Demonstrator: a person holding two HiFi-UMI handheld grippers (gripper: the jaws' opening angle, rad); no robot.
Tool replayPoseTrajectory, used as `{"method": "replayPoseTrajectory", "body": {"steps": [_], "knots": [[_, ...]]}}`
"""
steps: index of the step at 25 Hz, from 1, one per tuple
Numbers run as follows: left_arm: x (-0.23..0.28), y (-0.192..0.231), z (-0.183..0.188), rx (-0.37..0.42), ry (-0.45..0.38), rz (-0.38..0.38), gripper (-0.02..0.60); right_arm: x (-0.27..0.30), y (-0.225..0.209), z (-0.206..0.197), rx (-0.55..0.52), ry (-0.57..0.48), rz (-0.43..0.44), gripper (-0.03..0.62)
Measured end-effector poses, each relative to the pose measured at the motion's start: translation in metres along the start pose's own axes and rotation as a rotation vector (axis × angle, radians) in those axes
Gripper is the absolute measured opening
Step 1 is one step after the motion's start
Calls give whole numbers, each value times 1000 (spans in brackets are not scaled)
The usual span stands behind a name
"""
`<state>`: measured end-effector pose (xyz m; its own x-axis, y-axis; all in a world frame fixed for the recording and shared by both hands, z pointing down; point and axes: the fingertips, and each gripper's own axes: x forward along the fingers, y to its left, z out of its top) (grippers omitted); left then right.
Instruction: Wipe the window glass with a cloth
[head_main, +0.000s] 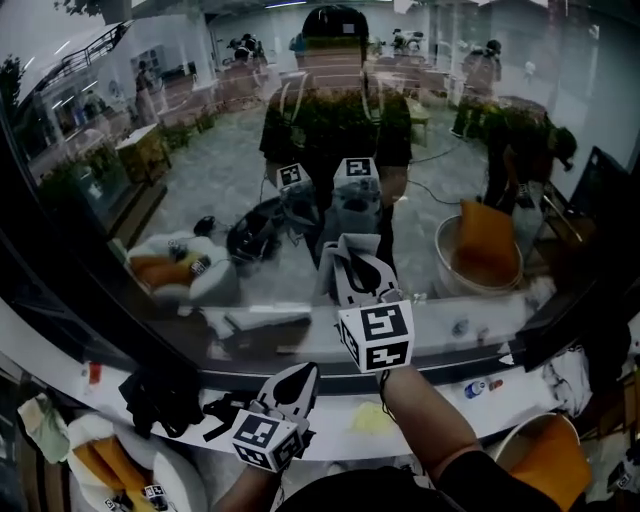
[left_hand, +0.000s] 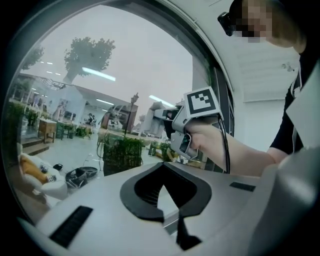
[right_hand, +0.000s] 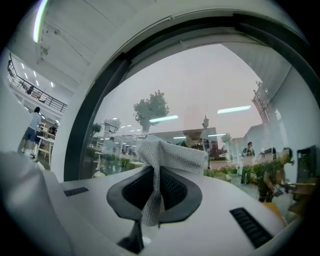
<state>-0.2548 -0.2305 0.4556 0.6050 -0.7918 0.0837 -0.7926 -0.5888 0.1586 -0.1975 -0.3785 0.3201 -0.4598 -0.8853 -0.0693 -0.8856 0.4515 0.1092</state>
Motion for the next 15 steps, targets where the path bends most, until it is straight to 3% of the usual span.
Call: {"method": "replayPoseTrajectory", "body": {"steps": [6,15], "knots": [[12,1,8,-30,-23,-47,6,-7,-14,1,2,10,-42,44],[51,-45,16,-31,-35,-114,6,-47,-81,6,10,18,-104,44]]}}
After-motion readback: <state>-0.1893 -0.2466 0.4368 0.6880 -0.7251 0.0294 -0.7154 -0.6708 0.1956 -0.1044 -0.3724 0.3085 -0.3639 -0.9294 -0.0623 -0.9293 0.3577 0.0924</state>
